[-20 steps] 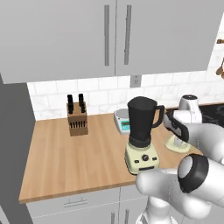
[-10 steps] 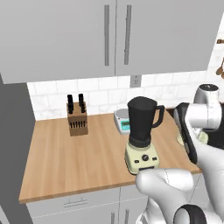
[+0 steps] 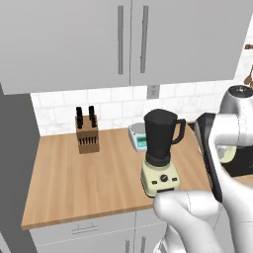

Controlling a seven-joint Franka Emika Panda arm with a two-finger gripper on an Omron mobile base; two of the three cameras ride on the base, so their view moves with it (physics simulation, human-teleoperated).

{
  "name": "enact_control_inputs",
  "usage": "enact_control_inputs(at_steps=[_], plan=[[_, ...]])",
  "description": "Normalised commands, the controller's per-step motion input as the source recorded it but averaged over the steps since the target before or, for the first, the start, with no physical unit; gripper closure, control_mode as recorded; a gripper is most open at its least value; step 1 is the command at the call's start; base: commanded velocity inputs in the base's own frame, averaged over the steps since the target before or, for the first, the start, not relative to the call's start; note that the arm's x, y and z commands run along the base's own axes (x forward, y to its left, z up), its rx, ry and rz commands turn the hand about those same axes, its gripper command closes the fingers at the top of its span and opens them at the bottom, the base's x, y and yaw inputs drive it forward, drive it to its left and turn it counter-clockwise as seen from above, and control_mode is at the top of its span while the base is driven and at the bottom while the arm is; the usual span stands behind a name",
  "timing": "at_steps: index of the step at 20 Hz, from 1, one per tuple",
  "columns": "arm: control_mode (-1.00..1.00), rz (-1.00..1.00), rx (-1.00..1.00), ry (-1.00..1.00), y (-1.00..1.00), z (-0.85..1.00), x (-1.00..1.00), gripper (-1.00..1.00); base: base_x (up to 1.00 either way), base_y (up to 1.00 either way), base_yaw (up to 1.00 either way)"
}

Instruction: Close the lid blender by securely placing the lid on top.

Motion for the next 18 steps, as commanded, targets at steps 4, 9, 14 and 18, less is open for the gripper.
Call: enact_control_inputs(at_steps=[4,9,14,18], plan=[[-1.00,0.08,0.00,-0.02,0.50,0.73,0.24,1.00,0.00,0.00,0.00],[-1.00,0.05,0.01,0.00,0.58,0.45,0.18,1.00,0.00,0.00,0.00],[-1.00,0.02,0.01,0.00,0.57,0.26,0.04,1.00,0.00,0.00,0.00],[-1.00,0.00,0.00,-0.01,0.42,0.07,-0.01,1.00,0.00,0.00,0.00]])
